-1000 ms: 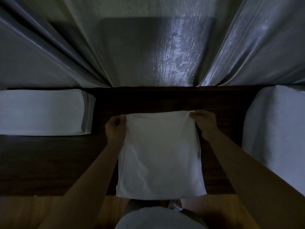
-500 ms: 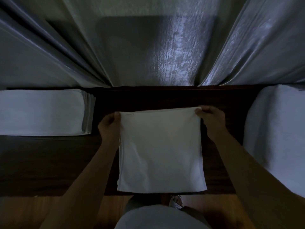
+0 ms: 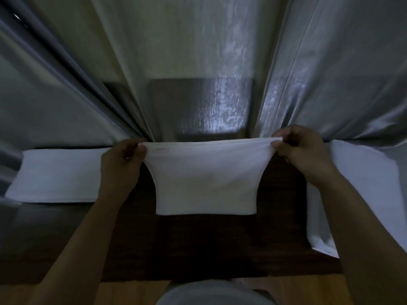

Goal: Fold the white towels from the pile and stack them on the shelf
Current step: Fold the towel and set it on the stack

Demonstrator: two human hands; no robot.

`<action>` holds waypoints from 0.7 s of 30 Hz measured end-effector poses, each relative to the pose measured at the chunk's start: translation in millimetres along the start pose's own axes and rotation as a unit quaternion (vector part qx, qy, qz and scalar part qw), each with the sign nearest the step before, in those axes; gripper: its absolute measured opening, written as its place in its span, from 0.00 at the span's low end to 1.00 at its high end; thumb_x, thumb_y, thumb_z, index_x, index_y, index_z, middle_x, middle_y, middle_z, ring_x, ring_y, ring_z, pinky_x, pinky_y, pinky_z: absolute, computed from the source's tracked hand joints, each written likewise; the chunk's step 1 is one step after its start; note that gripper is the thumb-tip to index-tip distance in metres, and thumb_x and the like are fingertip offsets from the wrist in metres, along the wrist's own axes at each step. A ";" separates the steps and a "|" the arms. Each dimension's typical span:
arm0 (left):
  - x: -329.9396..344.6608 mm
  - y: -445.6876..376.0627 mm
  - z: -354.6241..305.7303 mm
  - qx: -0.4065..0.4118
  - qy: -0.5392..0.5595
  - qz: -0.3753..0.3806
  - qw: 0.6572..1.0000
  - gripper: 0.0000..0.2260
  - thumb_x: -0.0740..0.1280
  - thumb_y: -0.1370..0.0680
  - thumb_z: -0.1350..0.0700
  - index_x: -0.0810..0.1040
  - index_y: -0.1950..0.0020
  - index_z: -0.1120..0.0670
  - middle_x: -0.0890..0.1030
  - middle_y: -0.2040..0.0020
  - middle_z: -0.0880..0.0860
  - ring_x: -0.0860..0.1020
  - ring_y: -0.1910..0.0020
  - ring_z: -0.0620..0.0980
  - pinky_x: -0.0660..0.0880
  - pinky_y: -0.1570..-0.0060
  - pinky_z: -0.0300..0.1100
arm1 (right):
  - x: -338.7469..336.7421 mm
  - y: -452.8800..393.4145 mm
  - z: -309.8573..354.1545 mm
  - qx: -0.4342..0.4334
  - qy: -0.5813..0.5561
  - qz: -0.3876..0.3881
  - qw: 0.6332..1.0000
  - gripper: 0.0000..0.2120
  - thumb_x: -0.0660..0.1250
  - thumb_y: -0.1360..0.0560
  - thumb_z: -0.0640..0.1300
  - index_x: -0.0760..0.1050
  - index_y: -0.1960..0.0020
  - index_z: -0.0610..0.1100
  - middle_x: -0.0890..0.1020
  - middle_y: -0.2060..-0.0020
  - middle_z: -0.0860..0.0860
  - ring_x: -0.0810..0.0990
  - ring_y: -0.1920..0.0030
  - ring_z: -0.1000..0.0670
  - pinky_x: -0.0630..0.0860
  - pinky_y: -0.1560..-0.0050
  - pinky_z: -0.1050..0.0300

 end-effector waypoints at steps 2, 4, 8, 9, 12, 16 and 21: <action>-7.8 -5.0 -14.2 -0.003 0.008 0.003 1.000 0.06 0.67 0.19 0.56 0.80 0.42 0.52 0.81 0.51 0.51 0.79 0.51 0.48 0.71 0.58 0.30 | -9.9 2.4 23.9 -0.030 0.014 -0.007 0.999 0.05 0.70 0.22 0.33 0.79 0.54 0.42 0.82 0.65 0.44 0.79 0.74 0.59 0.73 0.72 0.67; -14.8 -11.4 -27.6 0.008 0.025 0.008 1.000 0.03 0.67 0.18 0.56 0.78 0.45 0.52 0.81 0.53 0.50 0.79 0.54 0.49 0.74 0.59 0.35 | -18.5 4.6 44.4 -0.054 0.012 -0.022 0.998 0.06 0.70 0.22 0.34 0.79 0.53 0.43 0.83 0.64 0.40 0.82 0.73 0.54 0.76 0.73 0.64; -30.4 -24.7 -52.8 0.038 0.068 0.002 0.997 0.02 0.65 0.17 0.58 0.74 0.45 0.53 0.81 0.52 0.55 0.82 0.53 0.57 0.81 0.57 0.48 | -30.7 5.6 77.3 -0.093 -0.040 -0.034 0.994 0.07 0.68 0.22 0.31 0.79 0.45 0.37 0.86 0.67 0.47 0.86 0.68 0.54 0.78 0.71 0.64; -34.6 -27.3 -58.5 0.045 0.071 -0.004 0.996 0.02 0.65 0.17 0.58 0.74 0.45 0.53 0.81 0.52 0.55 0.82 0.54 0.57 0.82 0.54 0.54 | -32.9 3.7 81.4 -0.098 -0.059 -0.031 0.993 0.08 0.68 0.22 0.31 0.80 0.43 0.37 0.87 0.65 0.48 0.87 0.64 0.51 0.80 0.68 0.62; -41.7 -29.3 -71.0 0.059 0.102 -0.003 0.993 0.02 0.65 0.18 0.59 0.74 0.46 0.54 0.82 0.56 0.52 0.83 0.59 0.48 0.82 0.49 0.58 | -39.0 1.0 87.9 -0.111 -0.085 -0.030 0.990 0.08 0.68 0.22 0.31 0.81 0.45 0.37 0.87 0.61 0.44 0.88 0.57 0.45 0.82 0.63 0.59; -41.9 -17.4 -70.3 0.068 0.162 0.026 0.984 0.06 0.65 0.17 0.61 0.75 0.50 0.49 0.82 0.54 0.52 0.84 0.55 0.47 0.83 0.48 0.53 | -37.3 16.6 75.4 -0.095 -0.111 -0.012 0.989 0.05 0.67 0.21 0.30 0.80 0.48 0.36 0.85 0.56 0.37 0.88 0.54 0.44 0.85 0.56 0.54; -27.7 27.2 -39.9 0.066 0.125 0.073 0.987 0.10 0.64 0.17 0.61 0.75 0.51 0.46 0.84 0.58 0.43 0.83 0.57 0.42 0.80 0.53 0.39 | -22.0 53.1 17.1 -0.007 -0.111 0.033 0.993 0.05 0.67 0.21 0.30 0.79 0.48 0.36 0.86 0.54 0.38 0.88 0.53 0.46 0.84 0.56 0.59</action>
Point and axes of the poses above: each hand's wrist, its own y-axis away from the middle knuckle, its own x-axis out of the palm, z = x × y, the point moved 7 cm from there along -y, towards the middle knuckle
